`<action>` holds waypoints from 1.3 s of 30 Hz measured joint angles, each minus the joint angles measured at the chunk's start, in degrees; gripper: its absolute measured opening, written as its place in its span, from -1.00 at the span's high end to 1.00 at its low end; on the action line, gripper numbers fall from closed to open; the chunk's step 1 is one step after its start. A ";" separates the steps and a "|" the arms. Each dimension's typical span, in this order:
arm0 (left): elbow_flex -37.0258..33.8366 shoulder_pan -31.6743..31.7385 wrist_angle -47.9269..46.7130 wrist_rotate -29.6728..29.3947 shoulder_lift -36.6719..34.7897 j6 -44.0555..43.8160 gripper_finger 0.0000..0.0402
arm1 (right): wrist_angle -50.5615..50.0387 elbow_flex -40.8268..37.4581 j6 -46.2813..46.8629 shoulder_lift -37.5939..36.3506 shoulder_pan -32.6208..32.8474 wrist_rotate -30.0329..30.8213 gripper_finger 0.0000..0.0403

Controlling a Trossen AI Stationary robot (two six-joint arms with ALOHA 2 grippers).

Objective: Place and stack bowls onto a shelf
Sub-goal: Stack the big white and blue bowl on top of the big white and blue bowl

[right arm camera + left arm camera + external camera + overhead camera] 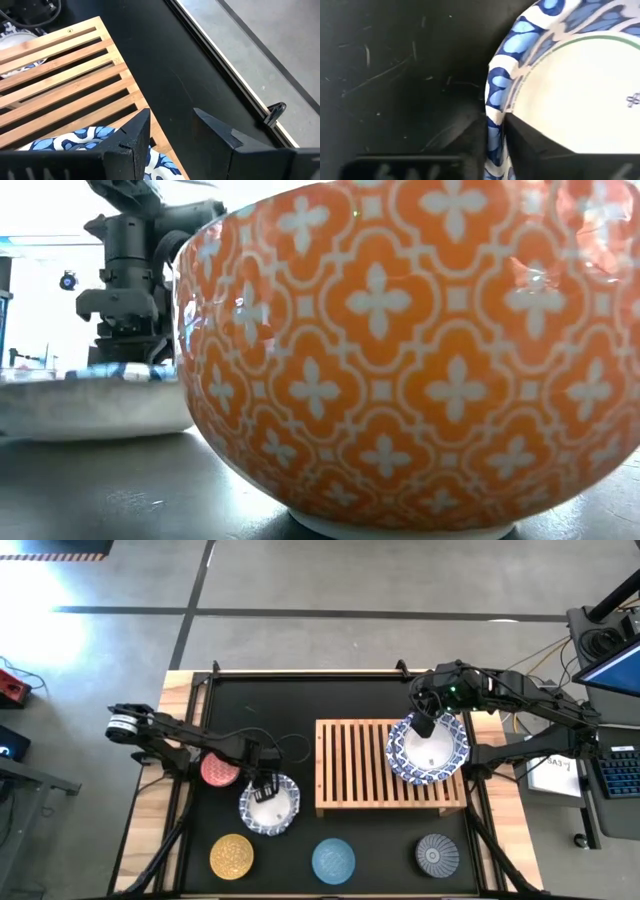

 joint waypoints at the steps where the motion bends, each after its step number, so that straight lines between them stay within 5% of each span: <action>1: 0.08 0.01 -0.03 0.28 -0.05 -0.40 0.88 | 0.03 0.00 0.01 0.00 -0.01 0.00 0.34; 10: 1.29 1.04 -3.05 -3.40 -1.51 -0.70 0.98 | 0.58 0.00 0.58 0.00 0.00 0.00 0.35; 31: 18.79 20.22 -3.93 -50.24 -2.47 -6.59 1.00 | 6.78 0.00 1.14 0.07 0.00 0.01 0.34; 39: 27.81 20.72 10.44 -51.46 -2.47 1.15 1.00 | 17.82 0.00 -2.63 0.44 0.01 0.00 0.25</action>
